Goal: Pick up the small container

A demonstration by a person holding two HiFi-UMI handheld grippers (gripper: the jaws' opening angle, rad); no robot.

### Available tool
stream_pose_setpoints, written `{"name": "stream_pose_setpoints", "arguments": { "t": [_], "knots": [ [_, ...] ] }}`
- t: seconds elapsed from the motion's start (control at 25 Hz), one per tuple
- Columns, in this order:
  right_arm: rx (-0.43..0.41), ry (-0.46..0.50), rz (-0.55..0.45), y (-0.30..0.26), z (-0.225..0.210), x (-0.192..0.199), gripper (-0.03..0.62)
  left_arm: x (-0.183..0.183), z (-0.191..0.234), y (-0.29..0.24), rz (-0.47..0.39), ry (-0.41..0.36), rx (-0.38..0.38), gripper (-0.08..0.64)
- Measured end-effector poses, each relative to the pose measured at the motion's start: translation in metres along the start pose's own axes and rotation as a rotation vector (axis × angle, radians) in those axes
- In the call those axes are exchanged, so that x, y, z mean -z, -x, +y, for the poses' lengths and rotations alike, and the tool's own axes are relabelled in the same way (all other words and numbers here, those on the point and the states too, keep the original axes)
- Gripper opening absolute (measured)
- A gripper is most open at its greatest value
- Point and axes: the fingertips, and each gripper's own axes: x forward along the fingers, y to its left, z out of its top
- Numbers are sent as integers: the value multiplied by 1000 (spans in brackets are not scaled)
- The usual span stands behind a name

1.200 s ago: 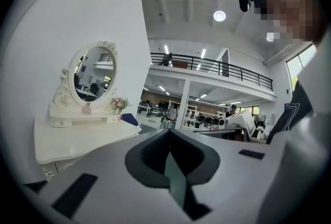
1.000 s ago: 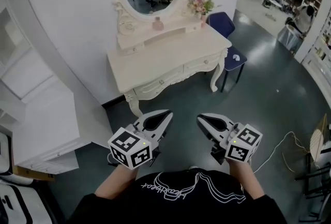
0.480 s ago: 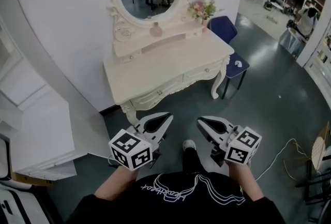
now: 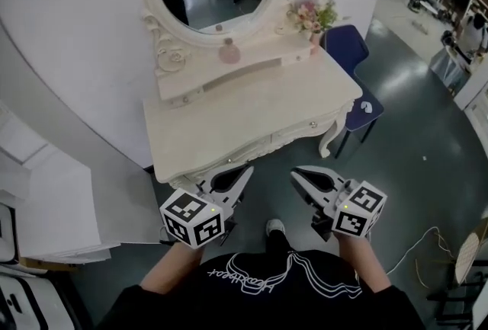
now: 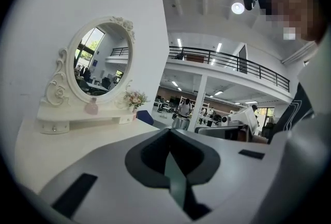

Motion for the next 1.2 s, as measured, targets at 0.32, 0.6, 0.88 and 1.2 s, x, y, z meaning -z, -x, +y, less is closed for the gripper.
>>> {"name": "stream_pose_setpoints", "arguments": {
  "t": [0.32, 0.6, 0.88, 1.2],
  "knots": [
    [-46, 23, 19, -42, -120, -70, 8, -63, 75, -111, -28, -11, -61, 6],
    [-77, 15, 25, -76, -173, -89, 8, -79, 118, -146, -34, -22, -117, 6],
    [-110, -3, 51, -125, -202, -91, 8, -96, 180, -160, -43, -37, -191, 6],
    [-106, -35, 60, -187, -255, -109, 8, -123, 260, -186, -19, -83, -222, 21]
  ]
}}
